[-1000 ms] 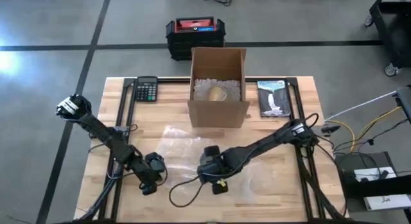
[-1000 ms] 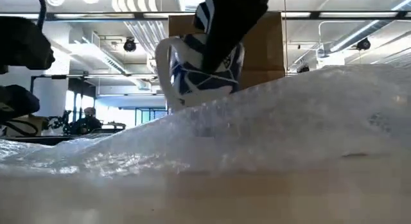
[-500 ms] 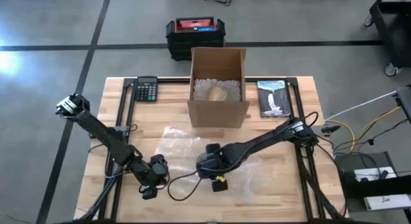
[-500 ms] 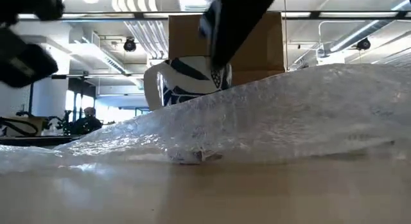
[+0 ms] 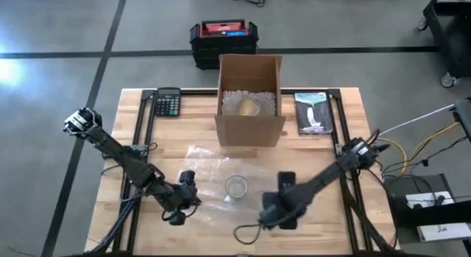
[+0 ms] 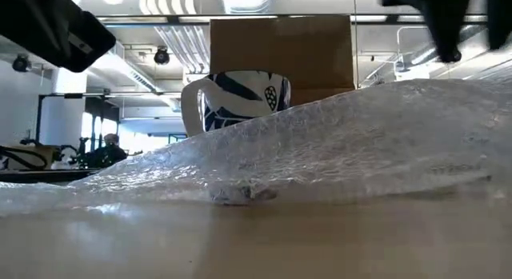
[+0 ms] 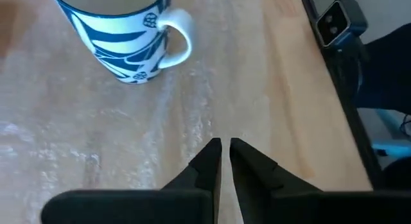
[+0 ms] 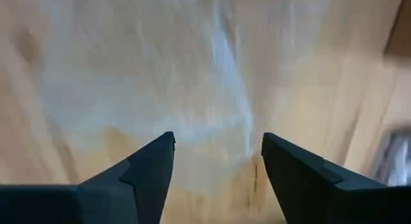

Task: Wrap mug
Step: Wrap the blue mug in bubble wrap

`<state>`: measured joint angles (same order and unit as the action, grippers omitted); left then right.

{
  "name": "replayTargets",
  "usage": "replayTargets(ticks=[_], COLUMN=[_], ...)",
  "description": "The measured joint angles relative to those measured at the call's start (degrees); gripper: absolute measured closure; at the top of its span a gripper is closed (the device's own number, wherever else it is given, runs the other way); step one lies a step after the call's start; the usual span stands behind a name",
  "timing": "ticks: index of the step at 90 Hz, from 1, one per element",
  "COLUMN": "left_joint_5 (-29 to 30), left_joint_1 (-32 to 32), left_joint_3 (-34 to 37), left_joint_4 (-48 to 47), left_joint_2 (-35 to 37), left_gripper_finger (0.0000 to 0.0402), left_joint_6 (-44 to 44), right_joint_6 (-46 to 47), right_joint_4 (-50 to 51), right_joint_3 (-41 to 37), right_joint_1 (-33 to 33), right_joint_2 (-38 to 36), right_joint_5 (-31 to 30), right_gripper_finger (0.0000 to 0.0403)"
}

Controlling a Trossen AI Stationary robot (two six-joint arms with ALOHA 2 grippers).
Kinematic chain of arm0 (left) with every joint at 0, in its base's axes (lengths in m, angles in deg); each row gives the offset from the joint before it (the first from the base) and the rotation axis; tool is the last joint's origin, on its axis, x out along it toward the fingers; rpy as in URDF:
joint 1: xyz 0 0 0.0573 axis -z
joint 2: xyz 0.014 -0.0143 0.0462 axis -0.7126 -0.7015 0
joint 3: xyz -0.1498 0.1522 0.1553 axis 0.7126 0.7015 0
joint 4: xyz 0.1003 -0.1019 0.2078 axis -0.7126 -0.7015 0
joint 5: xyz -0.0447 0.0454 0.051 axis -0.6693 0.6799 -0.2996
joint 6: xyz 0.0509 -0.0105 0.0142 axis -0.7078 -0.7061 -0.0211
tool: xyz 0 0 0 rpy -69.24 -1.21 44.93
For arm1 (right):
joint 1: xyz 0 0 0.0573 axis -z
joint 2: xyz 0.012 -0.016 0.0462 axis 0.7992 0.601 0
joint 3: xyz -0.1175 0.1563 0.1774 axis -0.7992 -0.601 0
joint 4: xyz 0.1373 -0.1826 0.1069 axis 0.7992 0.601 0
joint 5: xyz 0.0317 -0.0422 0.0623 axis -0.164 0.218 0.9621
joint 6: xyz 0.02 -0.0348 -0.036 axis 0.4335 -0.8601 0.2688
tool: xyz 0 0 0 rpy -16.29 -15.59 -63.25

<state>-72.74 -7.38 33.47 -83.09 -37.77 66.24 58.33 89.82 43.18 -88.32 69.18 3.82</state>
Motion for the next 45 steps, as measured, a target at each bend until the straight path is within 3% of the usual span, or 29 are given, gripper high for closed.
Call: replayTargets(ticks=[15,26,34,45], left_joint_5=[0.26,2.62,4.26,4.45], left_joint_1=[-1.42,-1.43,-1.45,-1.45], left_joint_3=[0.03,0.05,0.05,0.07], left_joint_4=[0.13,0.29,0.26,0.20], left_joint_2=[-0.09,-0.09,-0.09,-0.09], left_gripper_finger=[0.0381,0.0381,0.0381,0.0381], left_joint_6=[-2.73,-4.10,-5.83,-7.20], right_joint_6=[9.84,14.14,14.45,14.05], right_joint_4=[-1.62,-11.13,-17.25,-26.93], right_joint_3=[-7.82,-13.23,-16.43,-21.23], right_joint_1=[-6.90,-10.95,-11.73,-9.82], right_joint_2=[-3.76,-5.86,-5.68,-5.19], right_joint_5=[-2.96,-14.34,-19.30,-21.13], right_gripper_finger=[0.0197,0.0203,0.0203,0.0204])
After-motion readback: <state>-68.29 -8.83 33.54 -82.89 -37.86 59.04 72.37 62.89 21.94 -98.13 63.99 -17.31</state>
